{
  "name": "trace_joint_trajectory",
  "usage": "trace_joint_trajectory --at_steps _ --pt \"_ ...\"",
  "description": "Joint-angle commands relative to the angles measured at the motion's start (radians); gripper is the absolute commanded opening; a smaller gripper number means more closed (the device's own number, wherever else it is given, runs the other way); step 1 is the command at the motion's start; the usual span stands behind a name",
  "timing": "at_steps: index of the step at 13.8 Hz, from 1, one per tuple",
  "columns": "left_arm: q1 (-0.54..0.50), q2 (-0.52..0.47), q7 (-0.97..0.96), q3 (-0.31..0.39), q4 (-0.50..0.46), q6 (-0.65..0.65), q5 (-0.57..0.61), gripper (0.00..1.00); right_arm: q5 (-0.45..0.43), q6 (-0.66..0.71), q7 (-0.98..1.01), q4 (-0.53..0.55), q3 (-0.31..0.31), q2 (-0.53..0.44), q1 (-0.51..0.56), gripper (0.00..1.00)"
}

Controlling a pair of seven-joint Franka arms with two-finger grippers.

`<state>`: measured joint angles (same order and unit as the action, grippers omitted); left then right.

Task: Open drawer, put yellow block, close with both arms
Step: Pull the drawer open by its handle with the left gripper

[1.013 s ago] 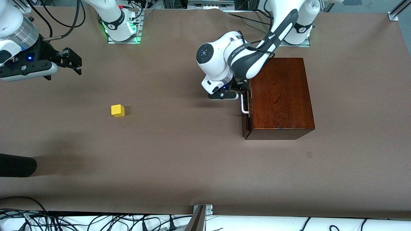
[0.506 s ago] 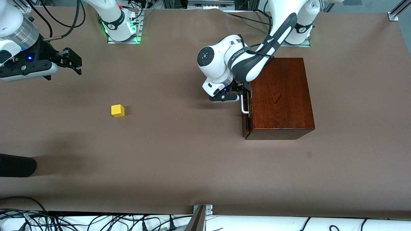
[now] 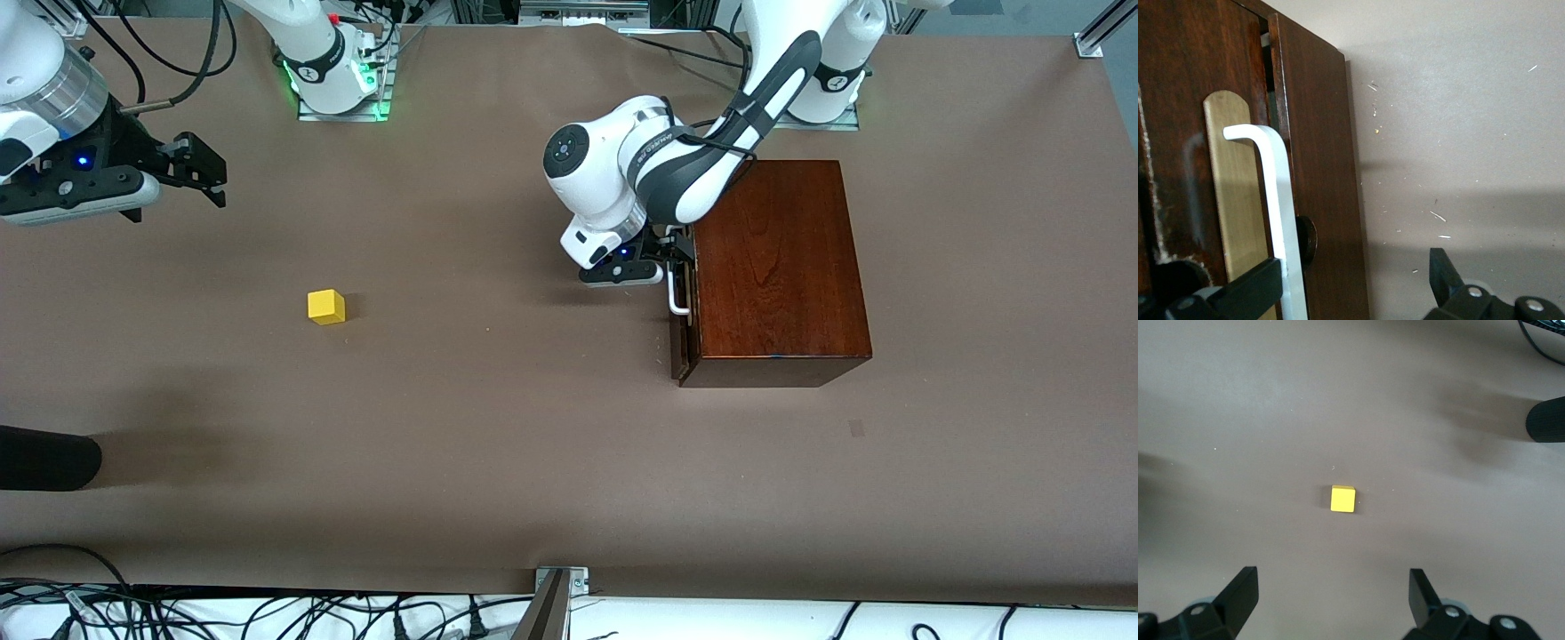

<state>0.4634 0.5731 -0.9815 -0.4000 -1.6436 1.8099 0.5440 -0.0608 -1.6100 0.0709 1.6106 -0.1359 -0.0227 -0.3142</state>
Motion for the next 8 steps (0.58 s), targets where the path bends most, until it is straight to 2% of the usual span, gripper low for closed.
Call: trace_joint_trajectory --at_steps 1,8 --pt "0.009 -0.007 -0.014 0.007 -0.009 -0.040 0.080 1.00 0.004 0.002 -0.010 -0.012 0.001 0.003 0.003 1.00" --pt "0.026 0.025 -0.083 0.001 -0.002 -0.011 0.074 1.00 0.004 0.002 -0.010 -0.012 0.001 0.003 0.003 1.00"
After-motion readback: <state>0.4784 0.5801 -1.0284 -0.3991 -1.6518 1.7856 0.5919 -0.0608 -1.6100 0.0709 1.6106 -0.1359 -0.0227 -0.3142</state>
